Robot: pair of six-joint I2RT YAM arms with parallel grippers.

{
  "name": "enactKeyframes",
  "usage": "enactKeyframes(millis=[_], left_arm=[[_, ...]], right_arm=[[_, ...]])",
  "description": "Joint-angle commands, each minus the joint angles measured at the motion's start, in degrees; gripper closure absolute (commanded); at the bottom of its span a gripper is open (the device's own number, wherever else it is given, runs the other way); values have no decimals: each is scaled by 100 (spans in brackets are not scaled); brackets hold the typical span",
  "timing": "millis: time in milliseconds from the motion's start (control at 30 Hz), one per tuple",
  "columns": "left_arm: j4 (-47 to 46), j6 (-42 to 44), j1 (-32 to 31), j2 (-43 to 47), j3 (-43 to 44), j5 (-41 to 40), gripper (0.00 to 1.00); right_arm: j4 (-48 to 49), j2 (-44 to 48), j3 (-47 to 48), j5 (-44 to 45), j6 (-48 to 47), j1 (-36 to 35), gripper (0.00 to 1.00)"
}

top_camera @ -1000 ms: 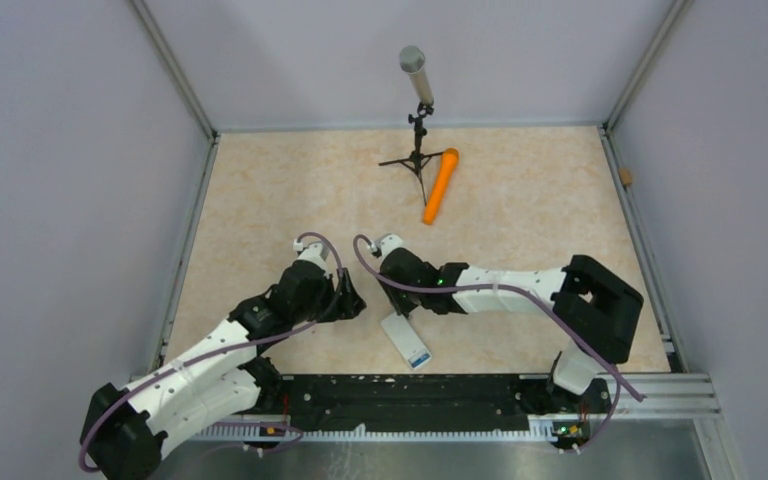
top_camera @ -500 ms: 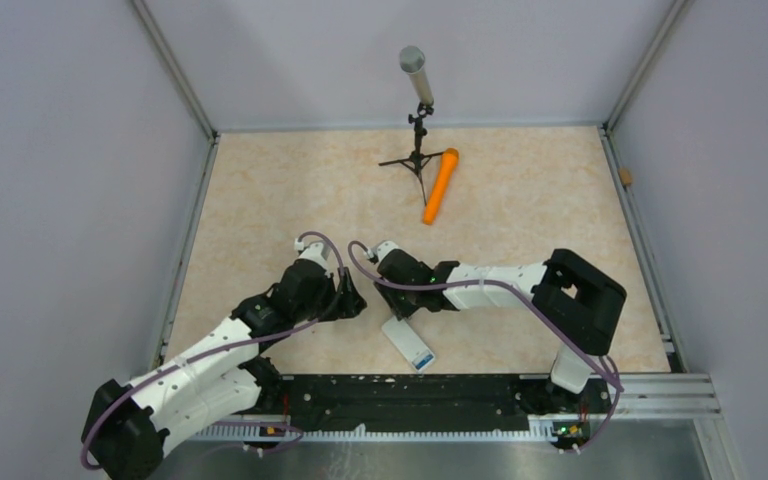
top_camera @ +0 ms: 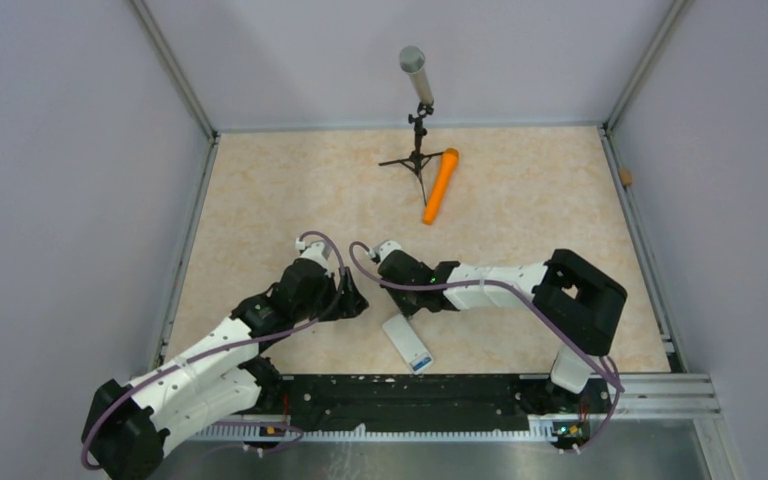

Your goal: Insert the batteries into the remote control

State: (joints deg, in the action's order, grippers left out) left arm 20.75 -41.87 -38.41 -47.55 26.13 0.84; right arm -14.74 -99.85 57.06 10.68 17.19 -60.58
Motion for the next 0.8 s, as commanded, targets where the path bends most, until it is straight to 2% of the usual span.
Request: enactKeyframes(millis=[0, 267, 567, 767], left_arm=[[-271, 15, 23, -60, 6, 98, 20], [-373, -5, 31, -167, 15, 211, 20], [-523, -25, 31, -287, 15, 367, 20], [-564, -35, 33, -323, 20, 430, 20]], right_arm=[[-479, 131, -174, 403, 172, 21, 81], [-707, 468, -477, 1013, 584, 26, 79], [-756, 855, -873, 1266, 975, 21, 70], [-823, 895, -855, 1322, 1030, 44, 69]])
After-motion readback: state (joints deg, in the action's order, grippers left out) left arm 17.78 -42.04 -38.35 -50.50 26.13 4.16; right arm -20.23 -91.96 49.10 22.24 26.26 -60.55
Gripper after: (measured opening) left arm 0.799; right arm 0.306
